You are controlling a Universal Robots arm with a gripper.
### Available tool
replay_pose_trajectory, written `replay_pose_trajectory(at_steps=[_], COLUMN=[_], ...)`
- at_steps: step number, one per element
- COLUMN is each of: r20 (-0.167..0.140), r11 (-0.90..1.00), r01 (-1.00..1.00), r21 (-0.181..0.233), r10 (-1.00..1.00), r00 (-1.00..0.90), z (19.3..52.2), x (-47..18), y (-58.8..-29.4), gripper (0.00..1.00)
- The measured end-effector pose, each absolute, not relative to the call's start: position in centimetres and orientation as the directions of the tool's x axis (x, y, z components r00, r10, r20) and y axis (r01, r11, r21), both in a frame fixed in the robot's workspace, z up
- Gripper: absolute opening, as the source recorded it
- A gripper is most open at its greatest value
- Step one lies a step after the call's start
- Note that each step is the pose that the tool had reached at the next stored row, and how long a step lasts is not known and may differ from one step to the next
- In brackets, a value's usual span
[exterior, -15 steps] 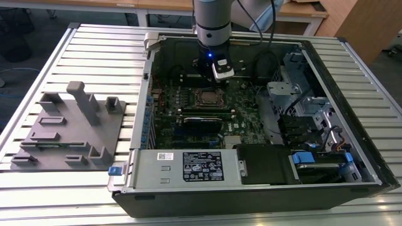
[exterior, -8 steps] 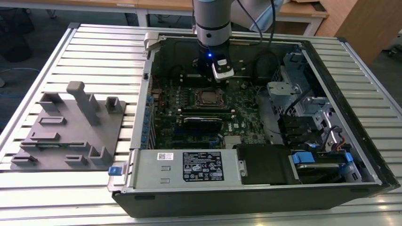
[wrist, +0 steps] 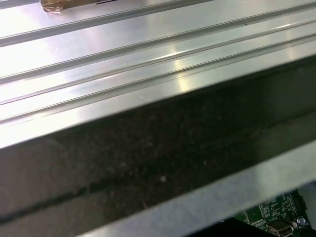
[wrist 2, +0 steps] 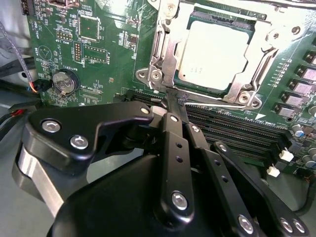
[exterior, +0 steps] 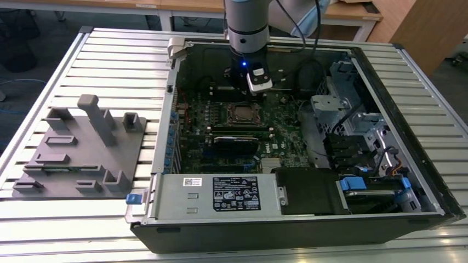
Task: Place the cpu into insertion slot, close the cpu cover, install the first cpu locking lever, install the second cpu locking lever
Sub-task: 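Install the first cpu locking lever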
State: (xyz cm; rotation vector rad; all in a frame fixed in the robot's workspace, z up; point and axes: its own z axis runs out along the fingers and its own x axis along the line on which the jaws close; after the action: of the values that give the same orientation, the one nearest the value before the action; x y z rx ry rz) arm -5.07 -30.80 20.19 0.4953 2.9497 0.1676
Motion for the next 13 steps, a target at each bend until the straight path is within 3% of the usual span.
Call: replay_pose_trajectory(at_steps=[13], r20=[-0.125], r11=[0.939], r01=[0.316], r21=[0.134], r10=[0.332], r00=[-0.935], z=[20.53], x=[-5.12], y=[-30.82], gripper=[0.10])
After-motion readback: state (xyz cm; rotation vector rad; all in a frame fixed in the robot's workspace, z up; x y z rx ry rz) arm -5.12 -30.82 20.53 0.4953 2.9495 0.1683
